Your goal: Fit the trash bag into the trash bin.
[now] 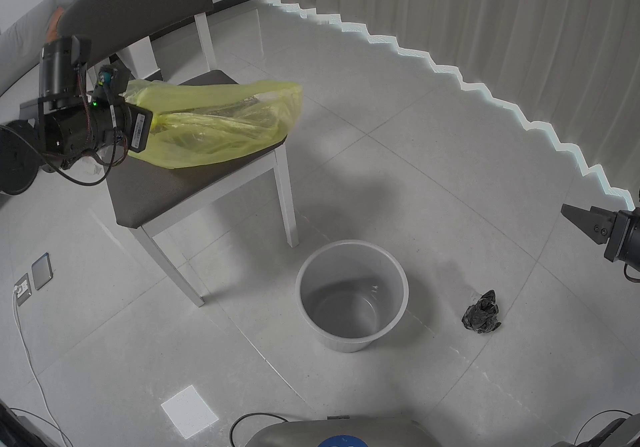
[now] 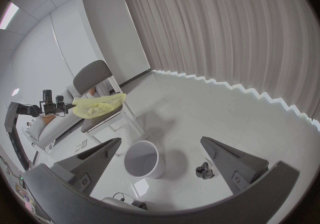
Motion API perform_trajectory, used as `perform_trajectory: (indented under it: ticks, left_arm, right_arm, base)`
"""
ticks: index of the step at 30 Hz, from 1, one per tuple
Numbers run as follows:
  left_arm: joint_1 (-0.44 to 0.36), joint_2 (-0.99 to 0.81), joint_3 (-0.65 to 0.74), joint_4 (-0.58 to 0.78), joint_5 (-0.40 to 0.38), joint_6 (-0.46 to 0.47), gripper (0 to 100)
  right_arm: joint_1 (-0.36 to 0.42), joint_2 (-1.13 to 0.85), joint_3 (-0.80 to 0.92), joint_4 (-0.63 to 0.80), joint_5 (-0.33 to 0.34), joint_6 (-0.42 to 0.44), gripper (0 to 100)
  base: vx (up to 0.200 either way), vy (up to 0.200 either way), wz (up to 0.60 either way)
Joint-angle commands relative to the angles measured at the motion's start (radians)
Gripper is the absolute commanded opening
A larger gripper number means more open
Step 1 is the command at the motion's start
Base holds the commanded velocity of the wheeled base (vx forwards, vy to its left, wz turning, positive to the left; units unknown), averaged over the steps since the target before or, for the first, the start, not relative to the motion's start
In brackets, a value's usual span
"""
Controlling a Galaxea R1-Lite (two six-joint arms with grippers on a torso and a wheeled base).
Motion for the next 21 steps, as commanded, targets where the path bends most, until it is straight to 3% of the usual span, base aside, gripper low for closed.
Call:
perform_trajectory:
  ticks: [1,2,3,12,17,21]
  left_arm:
    - [-0.204,-0.168,-0.056,0.093,-0.001,0.007,0]
    - [-0.217,-0.173,-0.058,0.094,0.001,0.007,0]
    - [-0.29,-0.193,-0.066,0.103,0.005,0.01,0]
    - [-0.619,-0.15,-0.239,0.203,0.099,0.11,0]
    - [-0.741,-0.095,-0.339,0.28,0.137,0.128,0]
    - [-0.792,-0.083,-0.345,0.283,0.14,0.124,0]
  right_arm:
    - [0.061,0.024,0.032,-0.048,0.001,0.006,100]
    - [0.063,0.024,0.032,-0.049,0.0,0.004,100]
    - [0.066,0.036,0.039,-0.065,0.0,0.004,100]
    - [0.11,0.086,0.065,-0.112,0.001,0.006,100]
    - [0.149,0.126,0.094,-0.146,0.0,0.018,100]
    - [0.16,0.151,0.111,-0.198,0.0,0.024,100]
  base:
    - [0.0,0.0,0.0]
    - [0.0,0.0,0.0]
    - [0.0,0.0,0.0]
    - [0.0,0.0,0.0]
    - [0.0,0.0,0.0]
    - [0.0,0.0,0.0]
